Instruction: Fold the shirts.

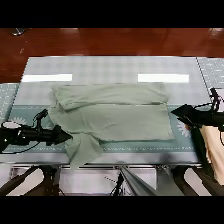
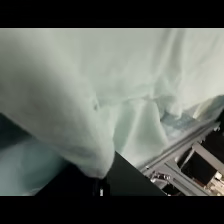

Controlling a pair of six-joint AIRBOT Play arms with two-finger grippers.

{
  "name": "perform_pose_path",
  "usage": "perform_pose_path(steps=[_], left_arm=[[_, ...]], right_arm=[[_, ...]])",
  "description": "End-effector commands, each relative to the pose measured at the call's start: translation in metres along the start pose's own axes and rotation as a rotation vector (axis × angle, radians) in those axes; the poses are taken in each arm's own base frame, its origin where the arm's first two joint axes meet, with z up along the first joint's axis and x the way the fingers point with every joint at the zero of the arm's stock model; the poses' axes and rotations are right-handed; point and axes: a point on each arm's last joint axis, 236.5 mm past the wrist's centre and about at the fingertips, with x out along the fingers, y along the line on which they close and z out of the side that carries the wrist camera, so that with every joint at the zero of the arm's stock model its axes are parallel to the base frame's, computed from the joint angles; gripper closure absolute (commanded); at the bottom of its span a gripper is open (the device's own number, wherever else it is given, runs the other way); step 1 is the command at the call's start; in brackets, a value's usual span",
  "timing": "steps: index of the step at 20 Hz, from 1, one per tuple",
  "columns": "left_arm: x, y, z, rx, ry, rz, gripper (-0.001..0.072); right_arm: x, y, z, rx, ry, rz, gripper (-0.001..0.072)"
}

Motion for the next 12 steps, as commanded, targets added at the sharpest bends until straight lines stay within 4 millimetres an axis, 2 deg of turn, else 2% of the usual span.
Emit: perform_pose_path(steps=[1,3,7,9,12], left_arm=[[-0.002,-0.018,0.0,0.044,-0.008,-0.06,0.0678],[-0.004,-0.02,0.001,0.06,-0.023,-0.057,0.0678],[-0.006,-0.025,0.005,0.067,-0.045,-0.068,0.0678],[-0.006,-0.025,0.005,0.066,-0.048,-0.07,0.0678],[-0.006,-0.025,0.006,0.066,-0.051,-0.068,0.0678]], right_arm=[[-0.007,-0.054,-0.017,0.029,0.067,-0.231,0.0083],[-0.013,-0.07,-0.035,0.048,0.143,-0.306,0.0083],[-0.011,-0.069,-0.073,0.074,0.281,-0.287,0.0083],[-0.005,-0.069,-0.079,0.09,0.289,-0.272,0.0083],[0.014,-0.053,-0.077,0.116,0.296,-0.165,0.0083]])
